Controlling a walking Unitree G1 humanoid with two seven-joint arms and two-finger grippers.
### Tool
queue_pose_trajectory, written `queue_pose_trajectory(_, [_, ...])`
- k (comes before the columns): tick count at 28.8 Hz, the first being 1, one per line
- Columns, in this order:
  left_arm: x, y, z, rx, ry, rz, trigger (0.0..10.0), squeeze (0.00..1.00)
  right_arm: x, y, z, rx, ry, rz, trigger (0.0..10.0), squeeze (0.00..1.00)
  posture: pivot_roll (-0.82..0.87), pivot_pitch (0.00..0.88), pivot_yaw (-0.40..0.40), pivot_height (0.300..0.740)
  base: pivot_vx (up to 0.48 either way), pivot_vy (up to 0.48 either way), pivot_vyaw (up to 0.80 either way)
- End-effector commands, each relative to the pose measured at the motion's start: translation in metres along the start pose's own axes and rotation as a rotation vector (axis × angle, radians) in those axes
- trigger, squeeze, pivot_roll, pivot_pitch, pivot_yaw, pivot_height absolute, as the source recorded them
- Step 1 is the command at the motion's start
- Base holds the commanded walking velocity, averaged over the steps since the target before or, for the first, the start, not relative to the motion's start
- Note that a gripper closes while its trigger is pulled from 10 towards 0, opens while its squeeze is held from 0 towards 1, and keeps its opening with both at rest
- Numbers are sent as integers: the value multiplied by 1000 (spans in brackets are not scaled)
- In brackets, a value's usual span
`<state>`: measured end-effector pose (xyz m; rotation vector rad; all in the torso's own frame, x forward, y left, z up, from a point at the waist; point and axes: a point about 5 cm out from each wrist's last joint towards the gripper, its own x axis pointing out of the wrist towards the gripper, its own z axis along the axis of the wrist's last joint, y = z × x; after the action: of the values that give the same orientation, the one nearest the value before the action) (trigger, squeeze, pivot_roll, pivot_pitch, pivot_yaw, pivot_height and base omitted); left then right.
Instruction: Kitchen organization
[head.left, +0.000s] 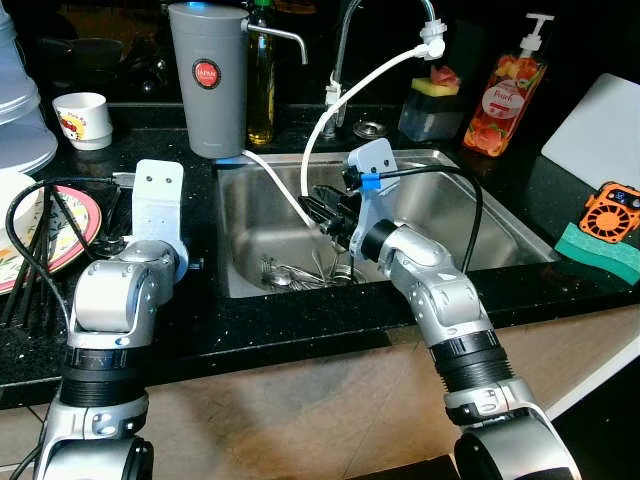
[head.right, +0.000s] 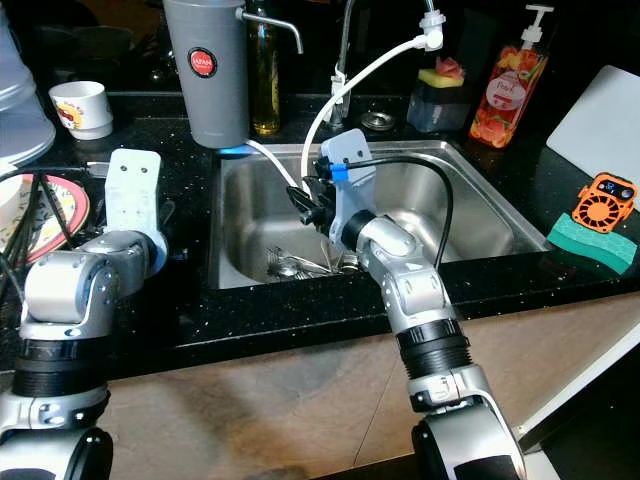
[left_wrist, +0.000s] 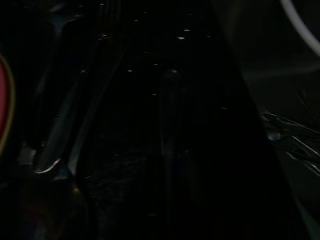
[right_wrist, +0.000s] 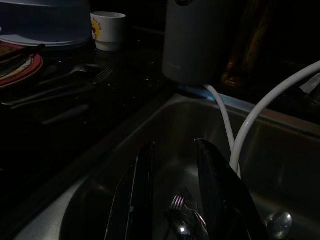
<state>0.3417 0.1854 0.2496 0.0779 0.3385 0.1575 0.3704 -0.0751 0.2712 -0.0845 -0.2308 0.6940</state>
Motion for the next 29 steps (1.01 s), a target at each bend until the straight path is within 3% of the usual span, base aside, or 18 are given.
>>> queue_pose_trajectory(1, [6,4,-18,9,86,14,0,0,-2,1,-3,-9,19,5,10000,0,-21,98,-53,740,0,0,0])
queue_pose_trajectory(15, [9,10,-12,7,50,27,0,0,-3,-3,-3,4,30,-3,10000,0,-20,106,-54,740,0,0,0])
queue_pose_trajectory(17, [9,10,-6,16,13,30,0,0,-3,-4,-3,6,28,-7,10000,0,-18,106,-55,740,0,0,0])
queue_pose_trajectory(18, [7,8,10,40,-94,31,0,0,-3,-7,-1,14,20,-20,10000,0,-16,108,-54,740,0,0,0])
queue_pose_trajectory(19, [7,8,10,40,-94,31,0,0,-3,-7,-1,14,20,-20,10000,0,-16,108,-54,740,0,0,0])
queue_pose_trajectory(23, [-2,2,38,96,-263,16,0,0,-2,-12,3,50,-6,-57,10000,0,-8,108,-44,740,0,0,0])
queue_pose_trajectory(29, [-4,-4,52,134,-314,-11,0,0,-5,-17,2,81,-28,-115,10000,0,19,105,-4,740,0,0,0])
